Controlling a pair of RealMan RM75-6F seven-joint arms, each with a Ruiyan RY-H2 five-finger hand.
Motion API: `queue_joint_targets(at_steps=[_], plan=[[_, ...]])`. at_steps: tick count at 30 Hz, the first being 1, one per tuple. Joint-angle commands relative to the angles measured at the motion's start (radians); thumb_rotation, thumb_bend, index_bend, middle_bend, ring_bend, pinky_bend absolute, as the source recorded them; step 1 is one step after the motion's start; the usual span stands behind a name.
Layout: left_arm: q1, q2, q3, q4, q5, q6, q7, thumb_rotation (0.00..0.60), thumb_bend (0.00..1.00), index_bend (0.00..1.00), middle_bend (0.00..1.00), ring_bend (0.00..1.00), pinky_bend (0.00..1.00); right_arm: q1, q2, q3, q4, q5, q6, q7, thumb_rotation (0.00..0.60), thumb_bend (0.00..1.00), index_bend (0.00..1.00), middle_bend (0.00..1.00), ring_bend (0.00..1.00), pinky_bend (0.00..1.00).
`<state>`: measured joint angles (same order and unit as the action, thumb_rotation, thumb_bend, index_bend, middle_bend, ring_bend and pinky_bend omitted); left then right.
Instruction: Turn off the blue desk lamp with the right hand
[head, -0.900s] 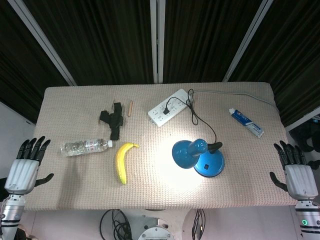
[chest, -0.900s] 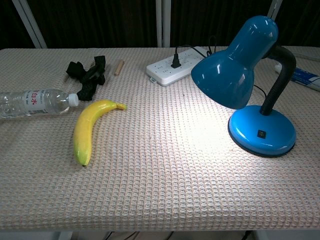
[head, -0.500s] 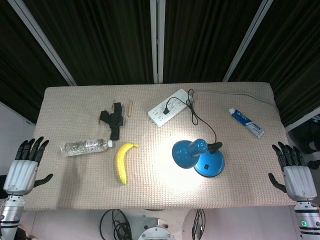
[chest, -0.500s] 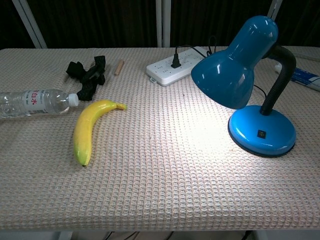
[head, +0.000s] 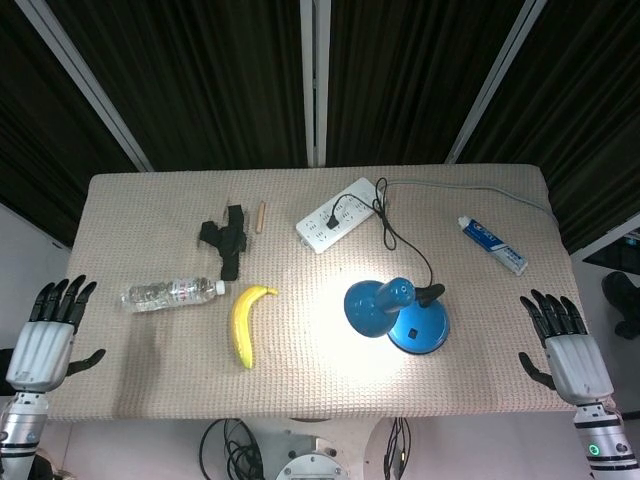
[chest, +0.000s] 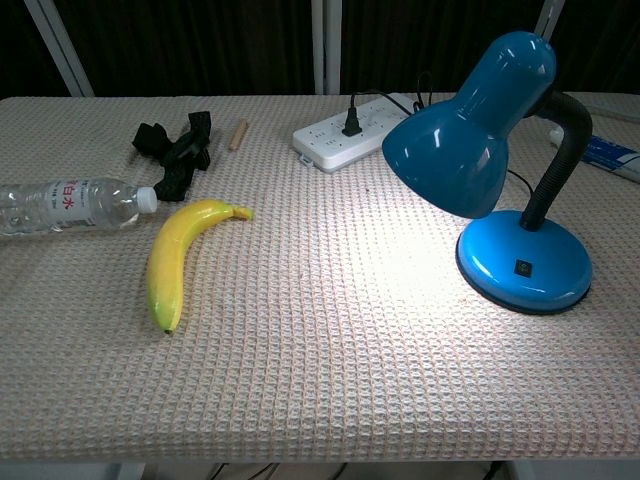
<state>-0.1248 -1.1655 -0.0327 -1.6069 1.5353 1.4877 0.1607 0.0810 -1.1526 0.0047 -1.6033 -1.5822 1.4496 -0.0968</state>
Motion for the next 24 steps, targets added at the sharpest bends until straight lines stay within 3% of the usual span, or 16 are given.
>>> queue_joint_targets(at_steps=[1,3,6,8,14,24], plan=[[-0.001,0.0,0.002,0.0,0.002,-0.003,0.004,0.6,0.06,0.02,0.0,0.0,0.0,0.01,0.008,-0.015,-0.02,-0.013,-0.025,-0.005,0.6,0.22,0.0,0.24,0.47,0.57],[-0.001,0.0,0.004,-0.002,0.003,-0.005,0.008,0.6,0.06,0.02,0.0,0.0,0.0,0.022,0.018,-0.027,-0.042,-0.021,-0.056,-0.025,0.6,0.2,0.0,0.47,0.67,0.72],[0.001,-0.002,0.006,-0.002,-0.001,-0.007,0.005,0.6,0.06,0.02,0.0,0.0,0.0,0.04,0.02,-0.042,-0.072,-0.031,-0.1,-0.071,0.6,0.18,0.0,0.69,0.77,0.79],[0.001,-0.003,0.006,-0.002,-0.003,-0.009,0.004,0.6,0.06,0.02,0.0,0.0,0.0,0.055,0.025,-0.051,-0.099,-0.032,-0.136,-0.096,0.6,0.18,0.0,0.78,0.8,0.81],[0.003,-0.005,0.009,0.002,-0.002,-0.01,0.004,0.6,0.06,0.02,0.0,0.0,0.0,0.11,0.022,-0.051,-0.173,0.005,-0.252,-0.212,0.6,0.18,0.0,0.89,0.87,0.85],[0.002,0.0,0.006,0.005,-0.011,-0.014,-0.004,0.6,0.06,0.02,0.0,0.0,0.0,0.206,-0.024,-0.014,-0.233,0.174,-0.429,-0.333,0.6,0.17,0.0,0.88,0.88,0.85]])
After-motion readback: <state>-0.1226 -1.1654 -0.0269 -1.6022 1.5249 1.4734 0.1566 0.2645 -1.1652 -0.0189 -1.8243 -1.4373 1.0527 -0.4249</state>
